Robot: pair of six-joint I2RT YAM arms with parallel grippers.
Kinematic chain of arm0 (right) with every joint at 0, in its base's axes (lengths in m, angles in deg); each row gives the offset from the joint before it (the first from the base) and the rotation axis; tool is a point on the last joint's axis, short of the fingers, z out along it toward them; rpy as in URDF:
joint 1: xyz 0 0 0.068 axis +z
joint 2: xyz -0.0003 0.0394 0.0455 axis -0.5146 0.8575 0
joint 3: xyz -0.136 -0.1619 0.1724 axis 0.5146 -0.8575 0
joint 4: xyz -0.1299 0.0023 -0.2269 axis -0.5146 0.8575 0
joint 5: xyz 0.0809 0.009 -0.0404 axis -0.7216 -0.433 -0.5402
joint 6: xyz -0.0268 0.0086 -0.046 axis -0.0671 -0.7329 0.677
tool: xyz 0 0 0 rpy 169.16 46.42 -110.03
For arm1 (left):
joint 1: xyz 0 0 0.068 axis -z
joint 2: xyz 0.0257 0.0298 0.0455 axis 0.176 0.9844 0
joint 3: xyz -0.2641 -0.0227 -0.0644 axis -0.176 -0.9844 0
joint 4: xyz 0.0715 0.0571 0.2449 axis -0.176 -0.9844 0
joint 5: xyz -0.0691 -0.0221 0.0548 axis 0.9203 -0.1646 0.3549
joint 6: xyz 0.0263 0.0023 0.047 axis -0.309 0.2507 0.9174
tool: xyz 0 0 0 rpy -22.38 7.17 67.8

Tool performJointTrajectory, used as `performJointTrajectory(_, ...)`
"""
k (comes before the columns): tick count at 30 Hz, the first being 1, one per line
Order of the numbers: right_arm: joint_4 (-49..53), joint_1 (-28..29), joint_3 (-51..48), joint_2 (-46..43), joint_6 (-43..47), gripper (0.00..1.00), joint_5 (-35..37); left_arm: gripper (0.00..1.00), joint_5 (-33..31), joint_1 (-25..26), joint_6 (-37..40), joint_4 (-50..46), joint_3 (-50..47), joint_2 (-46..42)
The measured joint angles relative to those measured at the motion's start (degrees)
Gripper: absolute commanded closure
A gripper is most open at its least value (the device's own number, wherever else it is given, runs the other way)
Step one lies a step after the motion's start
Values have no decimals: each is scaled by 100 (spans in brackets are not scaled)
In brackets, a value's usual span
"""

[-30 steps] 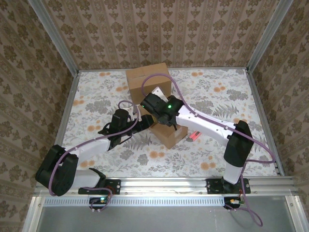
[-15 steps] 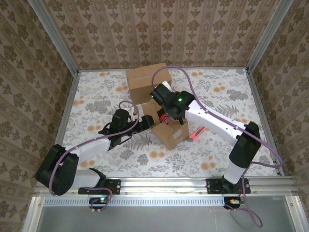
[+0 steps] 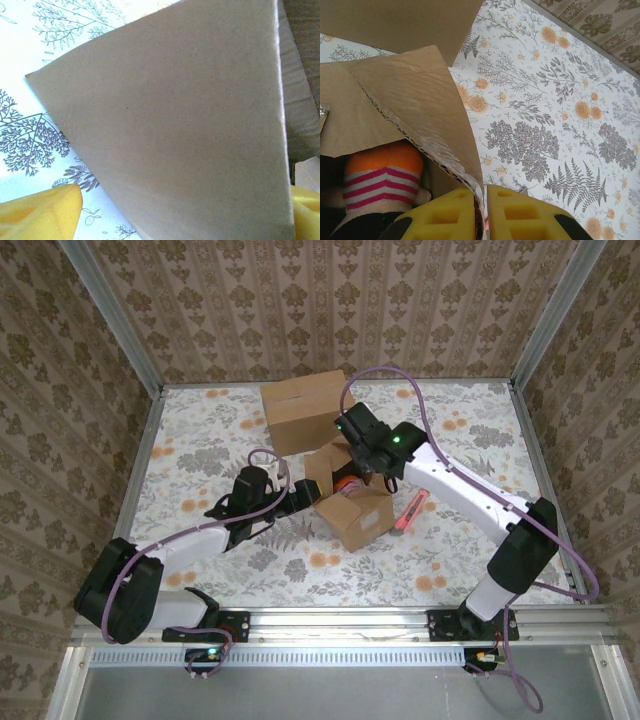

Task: Unpack the express box

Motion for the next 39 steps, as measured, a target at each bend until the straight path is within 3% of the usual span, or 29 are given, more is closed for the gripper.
performJointTrajectory(9,-120,-273,-173,-168,-59,86,-457,12,4,28,0,22,0,0)
performJointTrajectory(13,-184,-291,-208,-225,-28,72,-675,12,-35,24,0,15,-2,2)
performJointTrajectory(18,-304,-76,-262,-278,293,47,-695,12,-61,-13,28,-35,55,37)
performJointTrajectory(21,-321,127,-262,-249,538,38,-586,12,-33,-11,120,-184,188,83)
performJointTrajectory(31,-411,487,-260,122,1174,27,-374,11,24,-11,474,-916,588,146)
performJointTrajectory(39,-507,704,-190,428,1626,24,-155,10,90,-17,562,-1093,645,146)
